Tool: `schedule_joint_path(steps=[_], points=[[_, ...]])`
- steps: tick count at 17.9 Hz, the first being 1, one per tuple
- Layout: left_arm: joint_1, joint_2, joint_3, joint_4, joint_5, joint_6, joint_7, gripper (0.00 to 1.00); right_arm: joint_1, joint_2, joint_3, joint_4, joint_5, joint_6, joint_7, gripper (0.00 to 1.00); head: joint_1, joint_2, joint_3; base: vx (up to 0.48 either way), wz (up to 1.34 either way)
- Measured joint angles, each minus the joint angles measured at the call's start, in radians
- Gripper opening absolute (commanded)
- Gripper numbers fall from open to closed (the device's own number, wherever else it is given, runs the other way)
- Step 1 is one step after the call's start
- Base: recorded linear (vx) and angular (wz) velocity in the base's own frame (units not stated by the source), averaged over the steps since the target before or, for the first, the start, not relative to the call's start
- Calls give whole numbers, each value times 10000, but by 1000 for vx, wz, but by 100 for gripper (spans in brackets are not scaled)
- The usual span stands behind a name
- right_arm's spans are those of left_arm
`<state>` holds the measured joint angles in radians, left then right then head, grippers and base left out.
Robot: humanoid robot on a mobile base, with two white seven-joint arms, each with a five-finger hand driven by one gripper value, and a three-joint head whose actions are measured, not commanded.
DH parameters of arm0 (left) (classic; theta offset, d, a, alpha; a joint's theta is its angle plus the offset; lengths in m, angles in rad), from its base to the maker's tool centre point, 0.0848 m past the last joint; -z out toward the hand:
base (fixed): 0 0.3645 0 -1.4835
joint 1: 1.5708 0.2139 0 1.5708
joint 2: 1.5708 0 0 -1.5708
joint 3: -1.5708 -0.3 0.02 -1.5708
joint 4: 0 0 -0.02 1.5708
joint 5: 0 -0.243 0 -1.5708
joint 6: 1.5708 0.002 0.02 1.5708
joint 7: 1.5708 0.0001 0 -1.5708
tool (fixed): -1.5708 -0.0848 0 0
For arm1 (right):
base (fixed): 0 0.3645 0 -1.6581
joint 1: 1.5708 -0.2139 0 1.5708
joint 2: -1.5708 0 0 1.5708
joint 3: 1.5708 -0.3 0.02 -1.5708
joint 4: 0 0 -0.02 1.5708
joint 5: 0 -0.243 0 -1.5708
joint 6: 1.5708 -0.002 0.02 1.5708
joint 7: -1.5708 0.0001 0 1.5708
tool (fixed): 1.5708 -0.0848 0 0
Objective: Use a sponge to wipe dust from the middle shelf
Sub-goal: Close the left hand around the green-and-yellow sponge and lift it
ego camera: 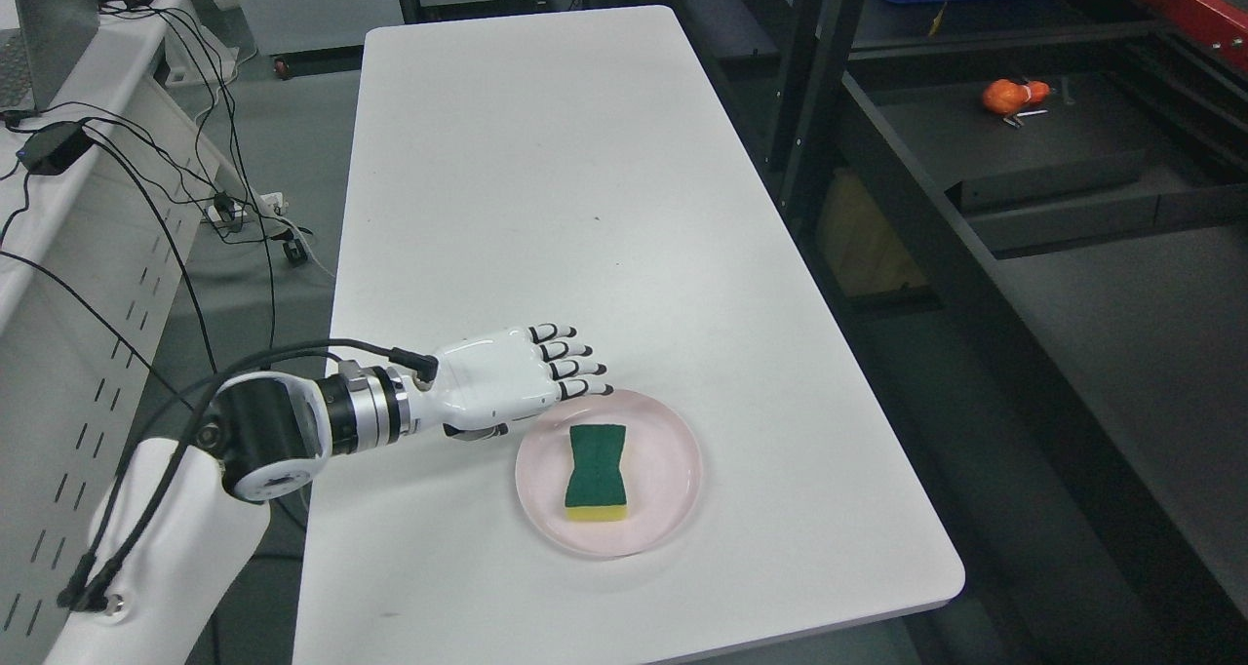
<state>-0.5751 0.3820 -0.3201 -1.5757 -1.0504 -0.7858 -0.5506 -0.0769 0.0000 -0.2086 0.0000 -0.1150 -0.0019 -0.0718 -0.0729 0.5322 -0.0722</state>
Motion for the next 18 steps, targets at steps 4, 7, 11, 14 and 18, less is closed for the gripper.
schedule_joint_path(steps=[4,7,11,14,18], points=[[-41,-333,-550,13,-110,0,-70,88,-1,0,0,0,0,0,0,100,0,0,0,0,0],[4,-547,-888,44,-154,-1,-172,88,-1,0,0,0,0,0,0,100,0,0,0,0,0],[127,-708,-1163,69,-179,-1,-395,83,0,0,0,0,0,0,1,100,0,0,0,0,0],[302,-806,-1303,79,-168,-2,-570,66,1,0,0,0,0,0,26,100,0,0,0,0,0],[420,-891,-1256,96,-108,-3,-836,32,-1,0,0,0,0,0,46,100,0,0,0,0,0]])
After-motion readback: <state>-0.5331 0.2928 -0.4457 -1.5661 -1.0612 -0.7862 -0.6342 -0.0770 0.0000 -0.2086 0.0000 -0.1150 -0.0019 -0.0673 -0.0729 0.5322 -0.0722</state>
